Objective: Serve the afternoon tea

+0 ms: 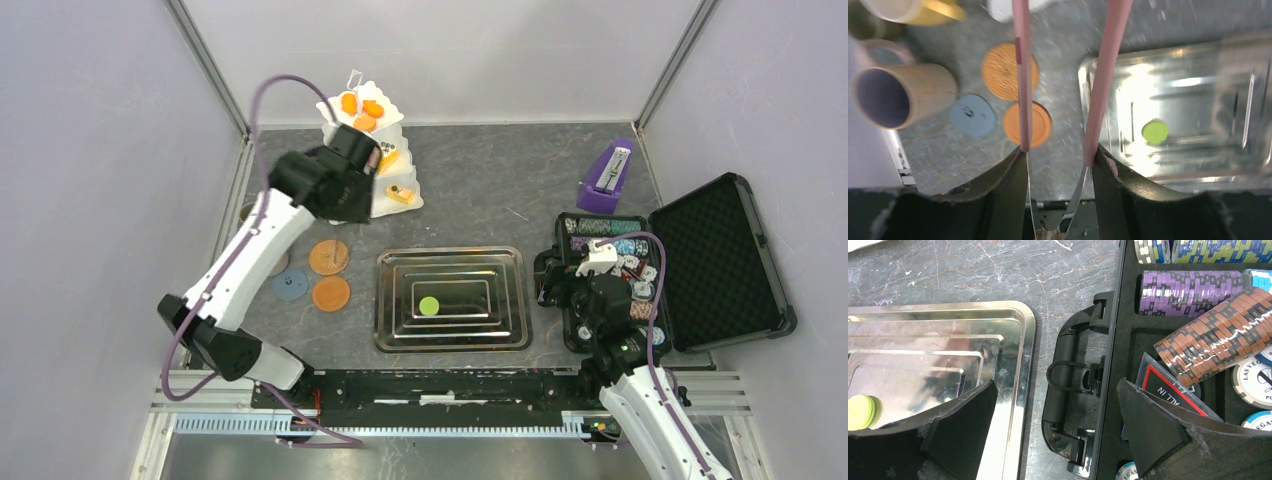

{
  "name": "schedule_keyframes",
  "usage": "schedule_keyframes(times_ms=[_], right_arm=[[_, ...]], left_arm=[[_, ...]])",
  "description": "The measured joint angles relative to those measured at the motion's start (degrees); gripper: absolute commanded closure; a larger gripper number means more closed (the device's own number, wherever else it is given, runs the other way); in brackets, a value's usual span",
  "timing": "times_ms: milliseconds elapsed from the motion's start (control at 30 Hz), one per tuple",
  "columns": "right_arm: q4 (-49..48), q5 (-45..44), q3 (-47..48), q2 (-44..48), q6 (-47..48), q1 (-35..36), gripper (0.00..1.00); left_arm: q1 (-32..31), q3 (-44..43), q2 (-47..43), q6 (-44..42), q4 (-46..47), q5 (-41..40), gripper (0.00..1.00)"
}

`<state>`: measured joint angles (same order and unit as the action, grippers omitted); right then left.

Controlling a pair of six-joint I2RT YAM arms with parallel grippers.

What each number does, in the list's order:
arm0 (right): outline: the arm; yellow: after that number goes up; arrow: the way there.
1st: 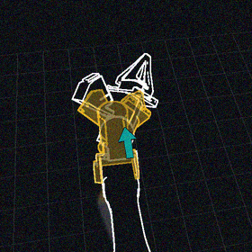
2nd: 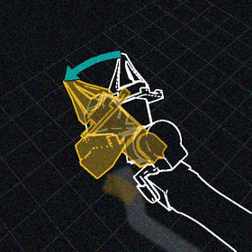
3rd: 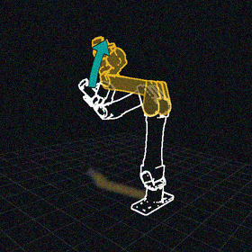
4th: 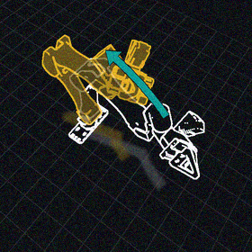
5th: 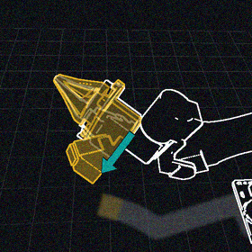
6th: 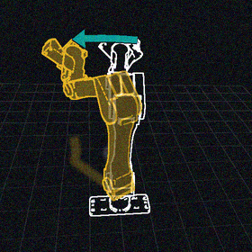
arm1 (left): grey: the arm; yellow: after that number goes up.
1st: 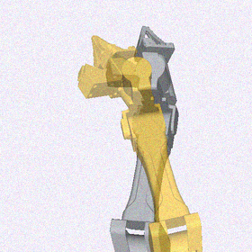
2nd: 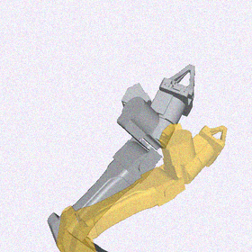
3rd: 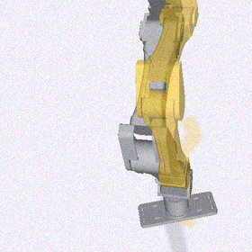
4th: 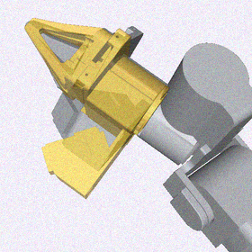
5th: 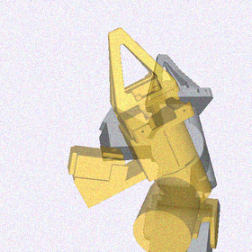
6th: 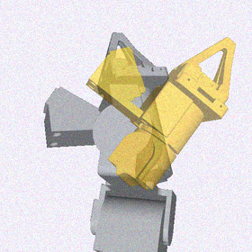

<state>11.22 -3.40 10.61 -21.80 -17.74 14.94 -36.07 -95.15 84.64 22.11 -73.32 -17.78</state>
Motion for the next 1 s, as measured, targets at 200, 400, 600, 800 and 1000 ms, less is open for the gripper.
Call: schedule_keyframes(times_ms=[200,400,600,800,1000], right_arm=[[0.0,0.2,0.0,-0.1,0.0,0.0,0.02],[0.0,0.4,0.0,-0.6,0.1,0.0,0.02],[0.0,0.4,0.0,0.0,0.0,0.0,0.02],[0.0,0.4,0.0,0.1,0.0,0.0,0.02],[0.0,0.4,0.0,-0.5,0.0,0.0,0.02]], left_arm=[[12.5,-10.4,-0.7,-5.0,-0.3,-1.4,0.62],[20.0,-21.0,6.0,-8.0,0.3,1.9,0.62],[21.3,-27.2,14.7,-9.0,1.0,4.9,0.61],[21.5,-29.0,19.9,-9.3,0.8,5.9,0.55],[21.8,-30.4,21.4,-9.4,0.6,5.8,0.51]])
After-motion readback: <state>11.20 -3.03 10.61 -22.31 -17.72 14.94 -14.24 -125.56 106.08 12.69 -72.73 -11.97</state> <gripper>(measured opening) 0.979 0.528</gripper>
